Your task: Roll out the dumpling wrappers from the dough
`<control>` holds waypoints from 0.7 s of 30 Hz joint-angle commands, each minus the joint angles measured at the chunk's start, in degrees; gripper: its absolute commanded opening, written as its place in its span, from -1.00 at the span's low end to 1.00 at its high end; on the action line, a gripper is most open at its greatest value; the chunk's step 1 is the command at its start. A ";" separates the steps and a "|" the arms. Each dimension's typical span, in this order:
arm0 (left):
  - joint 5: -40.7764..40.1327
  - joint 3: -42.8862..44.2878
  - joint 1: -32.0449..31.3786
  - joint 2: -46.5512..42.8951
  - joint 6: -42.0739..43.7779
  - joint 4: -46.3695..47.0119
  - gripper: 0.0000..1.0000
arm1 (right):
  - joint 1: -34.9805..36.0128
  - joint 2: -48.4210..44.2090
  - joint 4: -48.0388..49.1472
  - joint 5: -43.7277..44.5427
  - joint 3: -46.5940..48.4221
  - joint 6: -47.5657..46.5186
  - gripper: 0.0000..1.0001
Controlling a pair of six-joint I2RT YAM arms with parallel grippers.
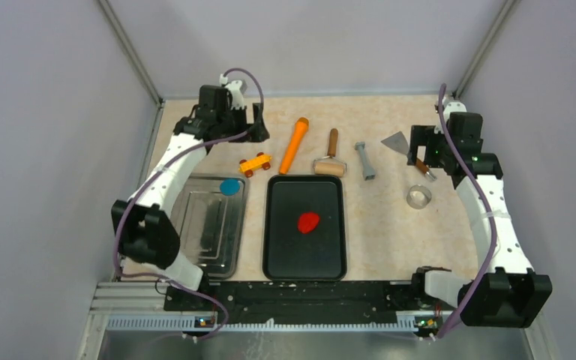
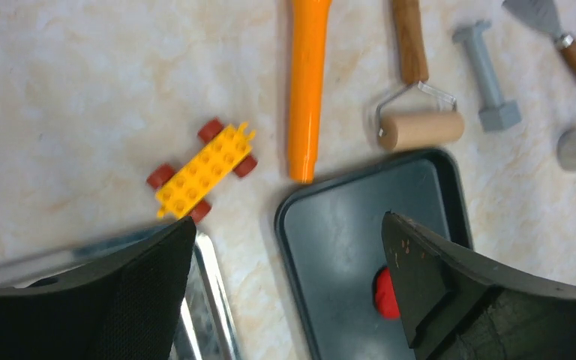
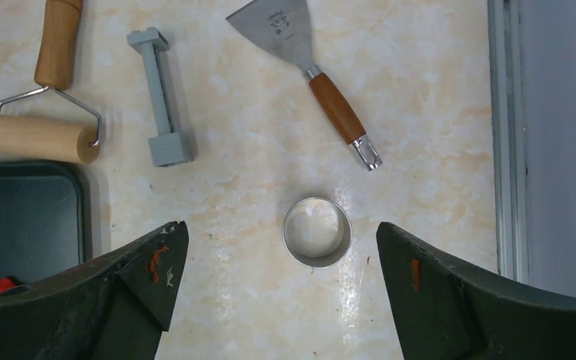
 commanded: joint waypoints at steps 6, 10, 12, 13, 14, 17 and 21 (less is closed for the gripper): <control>-9.25 15.69 -8.29 19.26 -7.22 7.77 0.94 | -0.22 -3.62 -2.47 -4.72 6.56 -5.87 0.97; -4.67 19.74 -8.85 25.77 -6.57 7.88 0.95 | -0.22 -4.28 -4.94 -10.36 9.68 -5.02 0.95; -2.75 21.31 -9.37 28.19 -5.84 8.76 0.95 | -0.24 -4.91 -5.84 -11.28 10.39 -4.01 0.91; -2.18 22.04 -9.63 29.68 -5.77 9.20 0.95 | -0.22 -5.31 -6.13 -11.54 10.49 -3.57 0.90; -1.80 22.50 -9.94 30.69 -5.80 9.67 0.95 | -0.27 -5.50 -6.53 -11.83 10.50 -3.35 0.88; -1.21 23.43 -11.01 33.01 -6.29 10.79 0.95 | -0.22 -6.10 -7.92 -12.03 10.00 -2.83 0.86; 0.85 24.48 -12.53 35.87 -7.39 11.85 0.92 | -0.22 -6.83 -8.33 -11.74 8.45 -3.09 0.84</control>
